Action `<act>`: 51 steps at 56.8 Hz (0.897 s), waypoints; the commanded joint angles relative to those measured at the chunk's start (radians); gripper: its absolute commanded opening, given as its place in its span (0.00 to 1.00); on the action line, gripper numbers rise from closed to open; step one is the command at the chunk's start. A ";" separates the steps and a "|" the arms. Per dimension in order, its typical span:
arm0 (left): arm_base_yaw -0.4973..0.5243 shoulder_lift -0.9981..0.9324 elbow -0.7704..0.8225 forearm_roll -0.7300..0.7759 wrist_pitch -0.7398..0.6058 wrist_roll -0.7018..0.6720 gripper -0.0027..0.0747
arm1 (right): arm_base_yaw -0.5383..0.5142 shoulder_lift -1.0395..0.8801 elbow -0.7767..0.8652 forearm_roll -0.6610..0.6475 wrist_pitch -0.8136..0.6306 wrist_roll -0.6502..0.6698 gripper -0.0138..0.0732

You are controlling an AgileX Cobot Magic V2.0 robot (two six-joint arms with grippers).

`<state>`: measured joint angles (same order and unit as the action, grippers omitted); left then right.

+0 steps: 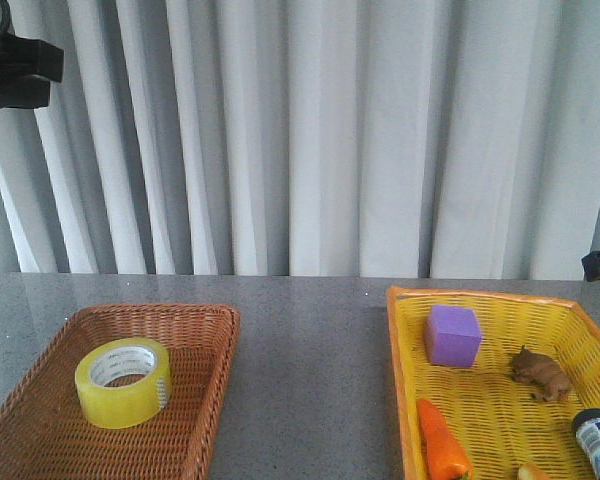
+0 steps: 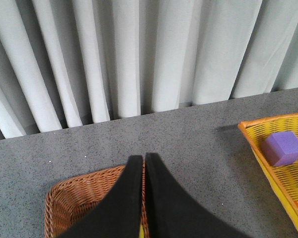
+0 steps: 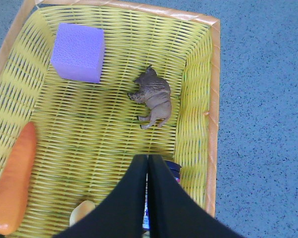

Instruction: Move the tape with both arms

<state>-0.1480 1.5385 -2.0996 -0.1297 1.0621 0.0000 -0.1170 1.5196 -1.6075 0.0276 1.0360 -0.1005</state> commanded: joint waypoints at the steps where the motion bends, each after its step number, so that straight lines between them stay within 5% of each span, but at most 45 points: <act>1: -0.003 -0.033 -0.023 0.003 -0.064 -0.006 0.03 | -0.007 -0.037 -0.023 0.000 -0.047 -0.011 0.15; 13: -0.003 -0.163 -0.009 0.122 -0.103 -0.007 0.03 | -0.007 -0.037 -0.023 0.000 -0.047 -0.011 0.15; 20: -0.003 -0.312 0.146 0.154 -0.190 0.000 0.03 | -0.007 -0.037 -0.023 0.000 -0.047 -0.011 0.15; 39: -0.003 -0.902 1.139 0.258 -0.817 0.000 0.03 | -0.007 -0.037 -0.023 0.000 -0.047 -0.011 0.15; 51: -0.003 -1.232 1.631 0.256 -0.975 0.000 0.03 | -0.007 -0.037 -0.023 0.000 -0.047 -0.011 0.15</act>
<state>-0.1480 0.3878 -0.5975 0.1246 0.2001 0.0000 -0.1170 1.5196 -1.6075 0.0276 1.0360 -0.1021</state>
